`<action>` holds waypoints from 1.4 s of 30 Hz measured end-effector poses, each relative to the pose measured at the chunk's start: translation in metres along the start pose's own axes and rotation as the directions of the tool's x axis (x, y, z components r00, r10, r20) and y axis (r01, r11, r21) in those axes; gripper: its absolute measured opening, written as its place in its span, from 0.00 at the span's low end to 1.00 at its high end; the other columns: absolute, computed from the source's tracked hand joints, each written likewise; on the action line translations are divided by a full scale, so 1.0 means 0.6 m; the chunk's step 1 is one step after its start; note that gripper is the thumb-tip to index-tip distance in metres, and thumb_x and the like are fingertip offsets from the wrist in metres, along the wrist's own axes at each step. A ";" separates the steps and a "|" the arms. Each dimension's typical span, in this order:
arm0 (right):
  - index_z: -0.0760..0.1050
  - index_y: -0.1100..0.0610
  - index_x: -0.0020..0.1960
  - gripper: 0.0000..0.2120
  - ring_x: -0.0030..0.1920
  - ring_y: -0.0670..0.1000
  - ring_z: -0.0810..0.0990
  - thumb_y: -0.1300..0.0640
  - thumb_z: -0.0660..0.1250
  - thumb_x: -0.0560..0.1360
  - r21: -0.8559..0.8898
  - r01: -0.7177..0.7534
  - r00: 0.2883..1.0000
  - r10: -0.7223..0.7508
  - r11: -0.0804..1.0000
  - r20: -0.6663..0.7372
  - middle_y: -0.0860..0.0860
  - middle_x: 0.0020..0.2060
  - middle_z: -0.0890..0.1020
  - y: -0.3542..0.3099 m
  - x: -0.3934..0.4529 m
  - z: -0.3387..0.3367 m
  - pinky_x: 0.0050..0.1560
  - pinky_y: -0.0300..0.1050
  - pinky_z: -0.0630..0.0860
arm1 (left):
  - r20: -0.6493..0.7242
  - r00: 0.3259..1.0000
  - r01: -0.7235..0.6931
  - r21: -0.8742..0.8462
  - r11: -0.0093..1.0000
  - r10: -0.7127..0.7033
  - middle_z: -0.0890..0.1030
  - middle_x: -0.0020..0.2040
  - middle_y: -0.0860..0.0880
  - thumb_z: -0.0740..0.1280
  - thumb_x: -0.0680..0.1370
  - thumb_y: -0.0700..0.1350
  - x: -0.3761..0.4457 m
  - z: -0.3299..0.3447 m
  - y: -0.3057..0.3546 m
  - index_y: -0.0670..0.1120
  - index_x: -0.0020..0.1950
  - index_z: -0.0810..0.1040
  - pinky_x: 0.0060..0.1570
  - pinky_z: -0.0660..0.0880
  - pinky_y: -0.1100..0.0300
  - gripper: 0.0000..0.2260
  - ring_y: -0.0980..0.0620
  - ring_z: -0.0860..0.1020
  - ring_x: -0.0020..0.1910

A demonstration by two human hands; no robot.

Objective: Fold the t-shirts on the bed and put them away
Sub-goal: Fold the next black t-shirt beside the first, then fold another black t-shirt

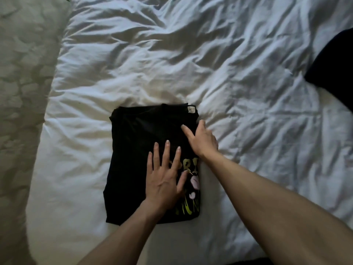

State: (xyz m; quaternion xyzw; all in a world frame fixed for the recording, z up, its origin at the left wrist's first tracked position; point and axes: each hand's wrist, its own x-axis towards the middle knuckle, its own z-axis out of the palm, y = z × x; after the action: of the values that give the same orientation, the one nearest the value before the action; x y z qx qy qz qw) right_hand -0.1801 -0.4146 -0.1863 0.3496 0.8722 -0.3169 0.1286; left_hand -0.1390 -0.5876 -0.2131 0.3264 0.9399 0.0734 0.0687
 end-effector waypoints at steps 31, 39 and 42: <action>0.73 0.54 0.63 0.18 0.58 0.57 0.78 0.44 0.58 0.80 0.031 0.010 0.999 -0.011 0.999 0.035 0.54 0.59 0.80 0.137 -0.093 -0.317 0.56 0.50 0.75 | -0.015 0.991 0.121 -0.302 0.946 -0.131 0.82 0.53 0.48 0.61 0.80 0.52 0.152 -0.206 0.250 0.49 0.61 0.78 0.51 0.75 0.52 0.14 0.44 0.79 0.54; 0.74 0.54 0.60 0.15 0.58 0.58 0.78 0.46 0.59 0.79 -0.003 -0.108 0.992 0.108 0.994 -0.059 0.53 0.58 0.81 0.374 -0.018 -0.520 0.54 0.48 0.74 | 0.092 0.985 0.173 -0.411 0.895 -0.148 0.82 0.53 0.53 0.62 0.80 0.53 0.273 -0.167 0.534 0.52 0.58 0.78 0.50 0.74 0.55 0.11 0.50 0.79 0.54; 0.74 0.55 0.62 0.16 0.59 0.59 0.78 0.47 0.60 0.79 -0.014 -0.148 0.986 0.146 0.989 -0.078 0.55 0.59 0.80 0.457 0.011 -0.580 0.56 0.48 0.74 | 0.147 0.979 0.193 -0.460 0.867 -0.140 0.83 0.53 0.54 0.62 0.80 0.54 0.313 -0.146 0.632 0.53 0.58 0.79 0.52 0.75 0.53 0.11 0.50 0.79 0.54</action>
State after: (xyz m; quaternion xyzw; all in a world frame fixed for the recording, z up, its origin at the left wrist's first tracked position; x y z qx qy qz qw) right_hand 0.0038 -0.0351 -0.0499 0.4235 0.8516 -0.2841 0.1214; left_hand -0.0715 -0.1844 -0.0732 0.2210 0.9132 0.2756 0.2029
